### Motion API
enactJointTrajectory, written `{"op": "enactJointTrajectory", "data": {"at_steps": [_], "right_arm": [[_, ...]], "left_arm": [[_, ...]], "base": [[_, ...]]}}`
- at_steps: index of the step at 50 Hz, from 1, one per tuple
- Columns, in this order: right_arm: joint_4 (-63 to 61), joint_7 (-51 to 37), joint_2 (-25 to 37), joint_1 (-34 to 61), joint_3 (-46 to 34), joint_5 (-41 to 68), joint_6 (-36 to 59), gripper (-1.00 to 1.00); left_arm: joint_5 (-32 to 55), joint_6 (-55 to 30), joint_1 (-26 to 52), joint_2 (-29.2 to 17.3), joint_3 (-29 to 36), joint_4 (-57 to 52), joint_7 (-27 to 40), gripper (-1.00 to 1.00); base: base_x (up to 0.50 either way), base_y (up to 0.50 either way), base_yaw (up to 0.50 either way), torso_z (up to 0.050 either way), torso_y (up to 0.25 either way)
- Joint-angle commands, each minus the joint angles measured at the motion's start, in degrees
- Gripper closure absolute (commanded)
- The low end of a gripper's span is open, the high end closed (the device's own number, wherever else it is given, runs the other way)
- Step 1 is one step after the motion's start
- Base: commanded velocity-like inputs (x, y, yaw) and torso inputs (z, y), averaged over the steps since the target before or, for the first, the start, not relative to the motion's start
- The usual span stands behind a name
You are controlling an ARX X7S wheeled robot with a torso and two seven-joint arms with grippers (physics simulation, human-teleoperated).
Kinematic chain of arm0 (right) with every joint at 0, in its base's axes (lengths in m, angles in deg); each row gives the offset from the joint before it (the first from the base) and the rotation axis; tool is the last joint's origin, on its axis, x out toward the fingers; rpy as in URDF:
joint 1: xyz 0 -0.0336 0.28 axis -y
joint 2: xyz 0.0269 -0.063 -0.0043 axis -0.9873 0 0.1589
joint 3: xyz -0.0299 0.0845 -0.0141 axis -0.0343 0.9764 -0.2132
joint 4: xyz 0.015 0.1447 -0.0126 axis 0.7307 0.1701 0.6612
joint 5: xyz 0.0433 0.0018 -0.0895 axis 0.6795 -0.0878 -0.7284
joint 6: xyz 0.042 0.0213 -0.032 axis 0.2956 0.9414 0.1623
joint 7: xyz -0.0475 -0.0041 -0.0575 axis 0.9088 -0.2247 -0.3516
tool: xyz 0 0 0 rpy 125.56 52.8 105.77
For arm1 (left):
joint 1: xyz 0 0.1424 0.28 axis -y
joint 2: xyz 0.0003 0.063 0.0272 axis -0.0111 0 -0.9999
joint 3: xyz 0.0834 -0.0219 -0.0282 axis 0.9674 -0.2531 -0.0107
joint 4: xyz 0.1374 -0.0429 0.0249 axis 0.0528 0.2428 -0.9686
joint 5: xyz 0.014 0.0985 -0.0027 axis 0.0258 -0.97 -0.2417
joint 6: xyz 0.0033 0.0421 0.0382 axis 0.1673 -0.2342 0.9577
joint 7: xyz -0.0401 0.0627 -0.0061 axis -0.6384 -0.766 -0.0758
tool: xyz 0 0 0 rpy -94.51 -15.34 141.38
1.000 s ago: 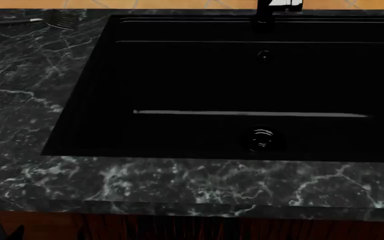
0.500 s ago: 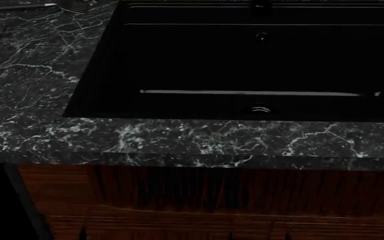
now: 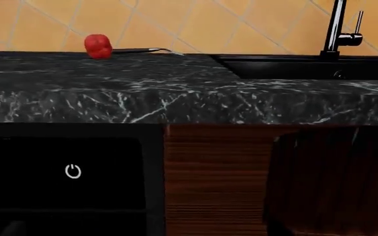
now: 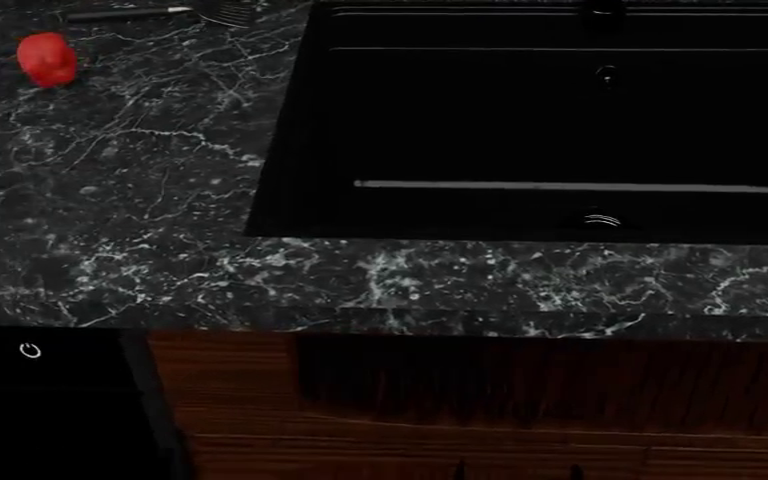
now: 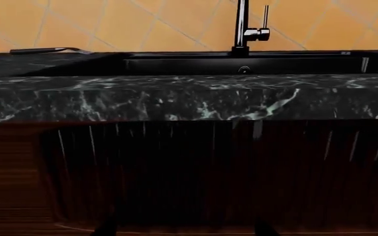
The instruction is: Open the dishwasher door
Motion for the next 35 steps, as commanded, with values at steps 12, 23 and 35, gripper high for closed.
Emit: {"op": "enactJointTrajectory", "data": {"at_steps": [12,23,35], "right_arm": [[-0.7,-1.4,1.3,-0.1,-1.4,1.6,-0.1,-1.00],[-0.5,-1.9,1.8,-0.2,-1.9,2.1,-0.6,-1.00],[-0.4,-2.4,2.3,-0.1,-2.5,2.6,-1.0,-1.00]], "left_arm": [[1.6,0.4,0.5,-1.2,1.5,0.3,1.4,-1.00],[2.2,1.4,0.7,-1.6,2.0,1.4,1.8,-1.00],[2.7,1.2,0.7,-2.1,2.6,1.0,2.4,-1.00]], "base": [[0.00,0.50,0.00,0.000,0.000],[0.00,0.50,0.00,0.000,0.000],[0.00,0.50,0.00,0.000,0.000]]}}
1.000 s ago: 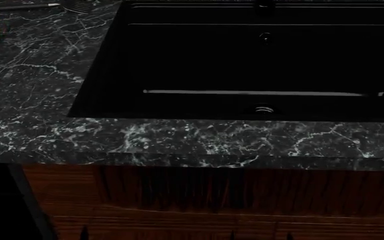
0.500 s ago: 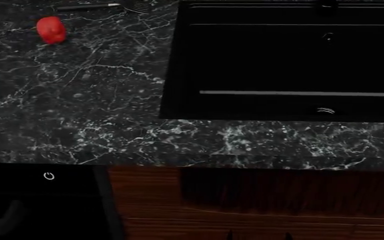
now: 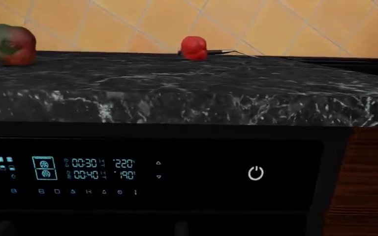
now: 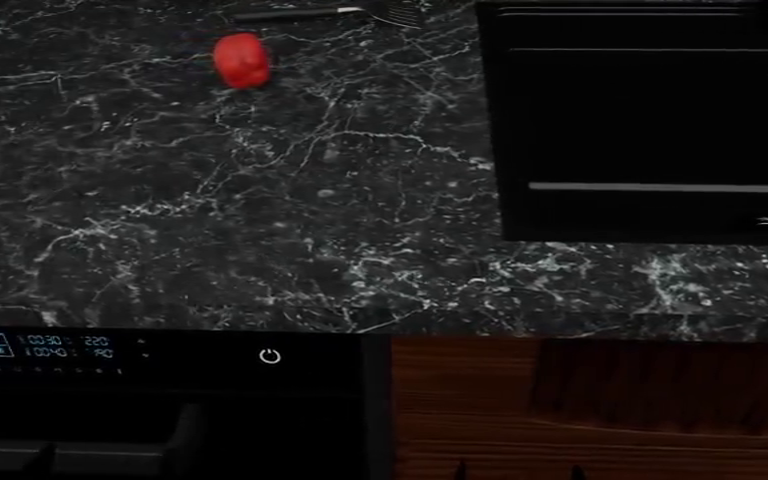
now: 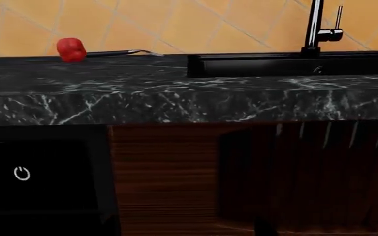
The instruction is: Open the dishwasher door
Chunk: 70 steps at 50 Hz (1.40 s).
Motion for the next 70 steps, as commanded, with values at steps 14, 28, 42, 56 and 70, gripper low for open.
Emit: {"op": "enactJointTrajectory", "data": {"at_steps": [14,28,42,56,70], "right_arm": [[-0.6,-1.4,0.9,-0.6,-0.6,1.4,-1.1,-1.00],[-0.8,-2.0,1.4,-0.3,-1.2,1.8,-1.0,-1.00],[-1.0,-2.6,1.8,-0.5,-1.8,2.2,-1.3,-1.00],[-2.5,-3.4,2.4,-0.8,-2.2,2.6,-0.5,-1.00],[-1.9,-3.8,2.7,-0.3,-2.8,2.9,-0.7,-1.00]], "left_arm": [[1.5,-0.9,0.1,-0.8,1.1,-0.3,1.2,-1.00],[3.4,-2.4,0.7,-1.2,1.8,-1.0,0.9,-1.00],[3.8,-2.0,0.7,-1.5,2.4,-0.6,1.3,-1.00],[4.1,-2.4,0.8,-2.0,2.8,-1.0,2.1,-1.00],[4.7,-1.8,1.2,-2.3,3.2,0.2,2.3,-1.00]], "base": [[0.00,0.14,0.00,0.000,0.000],[0.00,0.00,0.00,-0.024,0.000],[0.00,0.00,0.00,-0.050,0.000],[0.00,0.00,0.00,-0.050,0.000],[0.00,0.00,0.00,-0.050,0.000]]}}
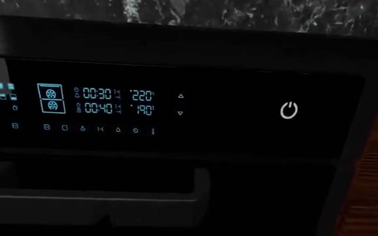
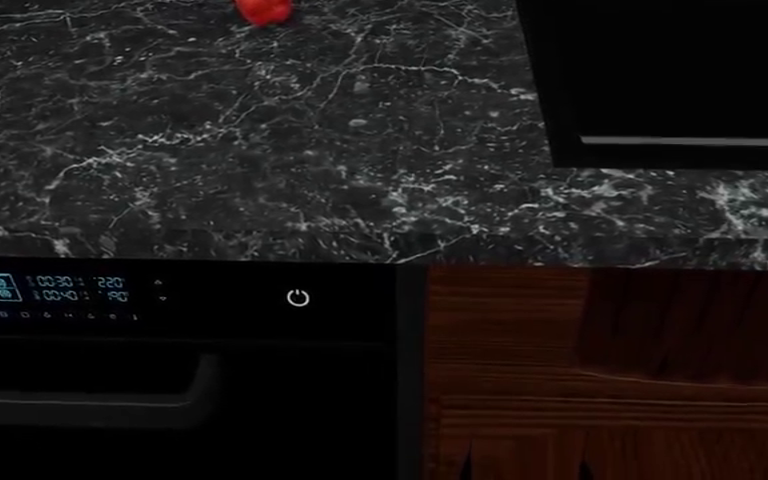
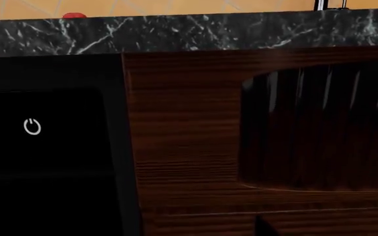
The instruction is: Open the dishwasher door
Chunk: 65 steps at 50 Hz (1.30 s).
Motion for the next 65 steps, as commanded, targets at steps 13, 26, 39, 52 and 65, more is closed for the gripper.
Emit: {"op": "enactJointTrajectory", "data": {"at_steps": [13,26,39,52,65], "right_arm": [[-0.5,-0.9,0.7,0.2,-0.8,0.5,0.3,-1.00],[-0.2,-1.2,1.0,0.2,-1.2,0.8,-0.1,-1.00],[-0.2,-1.6,1.3,0.2,-1.6,1.1,-0.3,-1.00],[-0.6,-2.0,1.7,0.0,-1.7,1.5,-0.5,-1.00],[-12.5,-5.1,6.0,-1.9,1.2,2.2,5.4,-1.00]], "left_arm": [[0.8,0.5,0.3,-0.6,0.8,0.9,0.5,-1.00],[1.0,0.8,0.3,-0.9,1.3,1.3,0.8,-1.00],[1.1,1.1,0.5,-1.2,1.7,1.5,1.2,-1.00],[0.9,1.4,0.7,-1.5,1.9,1.0,2.1,-1.00],[-0.6,-0.4,0.6,-2.8,3.0,-0.1,3.1,-1.00]], "base": [[0.00,0.00,0.00,-0.050,0.000],[0.00,0.00,0.00,-0.050,0.000],[0.00,0.00,0.00,-0.050,0.000],[0.00,0.00,0.00,-0.027,0.000],[0.00,0.00,0.00,0.000,0.000]]}}
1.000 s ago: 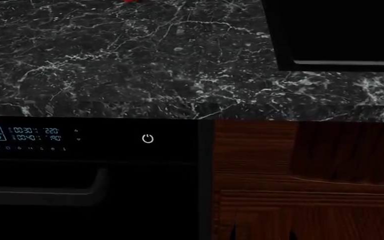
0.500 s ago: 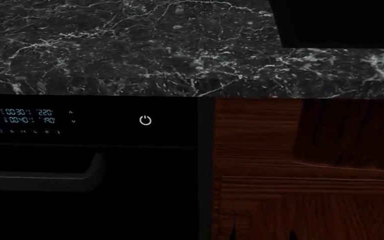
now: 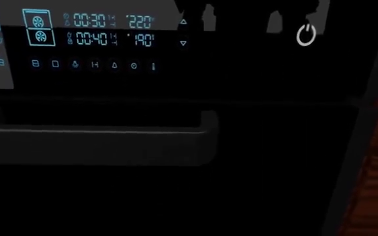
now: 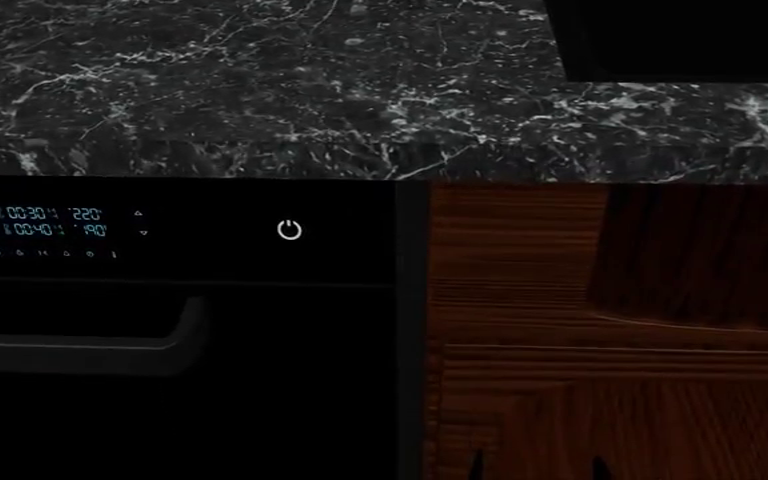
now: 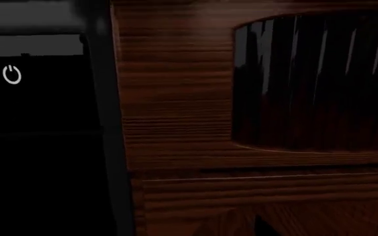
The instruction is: Open the dishwasher door
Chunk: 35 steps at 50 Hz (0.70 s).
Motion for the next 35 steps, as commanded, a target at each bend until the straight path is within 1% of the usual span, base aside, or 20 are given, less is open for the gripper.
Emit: {"op": "enactJointTrajectory", "data": {"at_steps": [1,7,13,16,19,20,21,23,26,29,30,35], "right_arm": [[-11.3,-3.1,3.9,-1.9,3.0,0.7,5.5,-1.00],[-19.2,-6.6,6.2,-6.9,8.7,2.3,6.5,-1.00],[-23.1,-7.9,7.4,-10.5,11.8,3.3,6.1,-1.00],[-24.6,-8.4,7.6,-11.5,12.5,3.5,6.1,-1.00],[-25.0,-8.6,7.7,-11.5,12.5,3.3,6.2,-1.00],[-24.5,-8.5,7.5,-11.4,12.4,3.3,5.8,-1.00],[-24.0,-8.4,7.4,-11.2,12.1,3.2,5.6,-1.00],[-24.0,-8.4,7.4,-11.0,11.9,3.2,5.7,-1.00],[-23.6,-8.2,7.3,-10.4,11.3,3.1,5.9,-1.00],[-23.9,-8.3,7.5,-10.2,11.2,3.1,6.2,-1.00],[-24.0,-8.3,7.5,-10.2,11.3,3.2,6.3,-1.00],[-24.3,-8.5,7.5,-10.3,11.2,3.2,6.3,-1.00]], "left_arm": [[-1.3,-1.3,-0.1,-1.1,0.9,-1.1,0.9,-1.00],[-2.2,-1.9,-0.1,-1.9,1.6,-1.3,0.9,-1.00],[-3.3,-3.3,0.2,-3.2,2.1,-3.0,1.3,-1.00],[-5.4,-4.7,0.4,-4.6,2.9,-4.3,1.6,-1.00],[-8.9,-7.9,0.9,-7.1,3.9,-7.0,2.1,-1.00],[-10.5,-9.9,1.2,-8.7,4.4,-8.6,1.9,-1.00],[-12.4,-10.4,1.5,-10.0,5.5,-9.1,1.4,-1.00],[-12.7,-11.7,2.0,-11.0,5.6,-9.4,0.7,-1.00],[-17.7,-15.8,3.3,-14.5,8.3,-11.9,-0.9,-1.00],[-21.4,-17.9,4.7,-16.6,9.8,-13.2,-1.3,-1.00],[-23.9,-18.9,5.4,-17.6,10.9,-13.5,-1.3,-1.00],[-28.7,-25.0,7.5,-21.0,13.1,-16.2,-4.5,-1.00]], "base": [[0.00,0.00,0.00,0.000,0.000],[0.00,0.00,0.00,0.000,0.000],[0.00,0.00,0.00,0.000,0.000],[0.00,0.00,0.00,0.000,0.000],[0.00,0.00,0.00,0.000,0.000],[0.00,0.00,0.00,0.000,0.000],[0.00,0.00,0.00,0.000,0.000],[0.00,0.00,0.00,0.000,0.000],[0.00,0.00,0.00,0.000,0.000],[0.00,0.00,0.00,0.000,0.000],[0.00,0.00,0.00,0.000,0.000],[0.00,0.00,0.00,0.000,0.000]]}}
